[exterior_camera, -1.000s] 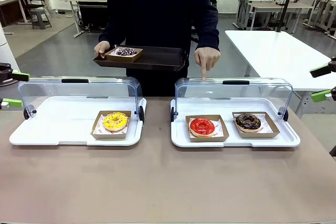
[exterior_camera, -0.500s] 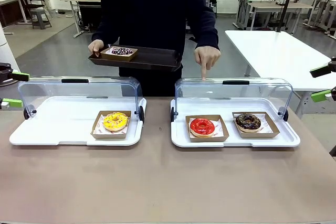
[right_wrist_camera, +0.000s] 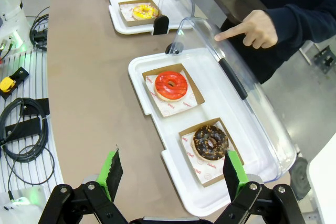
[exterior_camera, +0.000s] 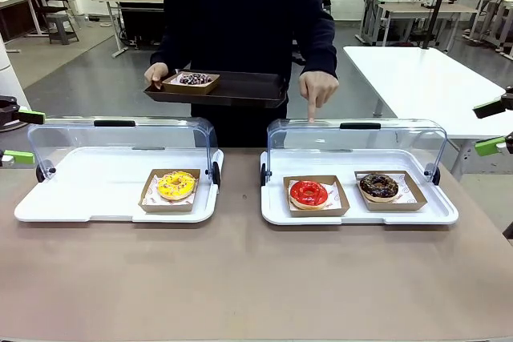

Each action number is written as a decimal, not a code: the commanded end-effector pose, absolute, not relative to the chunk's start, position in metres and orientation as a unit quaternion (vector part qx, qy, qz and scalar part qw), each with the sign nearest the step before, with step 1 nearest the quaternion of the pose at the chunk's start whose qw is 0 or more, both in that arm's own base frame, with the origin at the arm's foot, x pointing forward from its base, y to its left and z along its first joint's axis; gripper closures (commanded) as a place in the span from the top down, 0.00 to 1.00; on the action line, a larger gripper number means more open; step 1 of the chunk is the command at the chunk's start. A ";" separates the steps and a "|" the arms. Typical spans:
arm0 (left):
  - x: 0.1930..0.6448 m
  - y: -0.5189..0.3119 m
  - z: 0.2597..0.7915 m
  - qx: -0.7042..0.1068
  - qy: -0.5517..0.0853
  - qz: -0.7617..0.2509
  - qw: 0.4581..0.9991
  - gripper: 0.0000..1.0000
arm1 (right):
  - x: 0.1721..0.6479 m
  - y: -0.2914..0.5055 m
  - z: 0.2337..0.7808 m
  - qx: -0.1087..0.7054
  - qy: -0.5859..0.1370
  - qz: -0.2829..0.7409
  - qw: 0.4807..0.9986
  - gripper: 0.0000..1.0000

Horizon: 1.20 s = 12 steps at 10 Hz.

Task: Provide the desired donut to the person.
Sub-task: Pick up and lift the Paper togo box containing the Donut pointed at by the person.

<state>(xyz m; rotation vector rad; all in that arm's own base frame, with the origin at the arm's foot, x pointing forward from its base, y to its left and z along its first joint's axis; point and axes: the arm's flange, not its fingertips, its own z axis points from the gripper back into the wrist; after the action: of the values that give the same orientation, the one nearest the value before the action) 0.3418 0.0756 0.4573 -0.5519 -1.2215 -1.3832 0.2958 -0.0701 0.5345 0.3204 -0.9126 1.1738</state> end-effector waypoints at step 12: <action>0.344 0.075 0.458 -0.235 -0.533 -0.585 0.564 1.00 | 0.455 0.088 0.453 0.101 -0.196 0.584 0.781 1.00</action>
<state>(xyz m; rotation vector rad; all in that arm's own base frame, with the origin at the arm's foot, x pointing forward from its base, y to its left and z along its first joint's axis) 0.3426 0.0754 0.4581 -0.5518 -1.2261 -1.3784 0.4675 0.0789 0.4391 0.1918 -0.4089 1.2892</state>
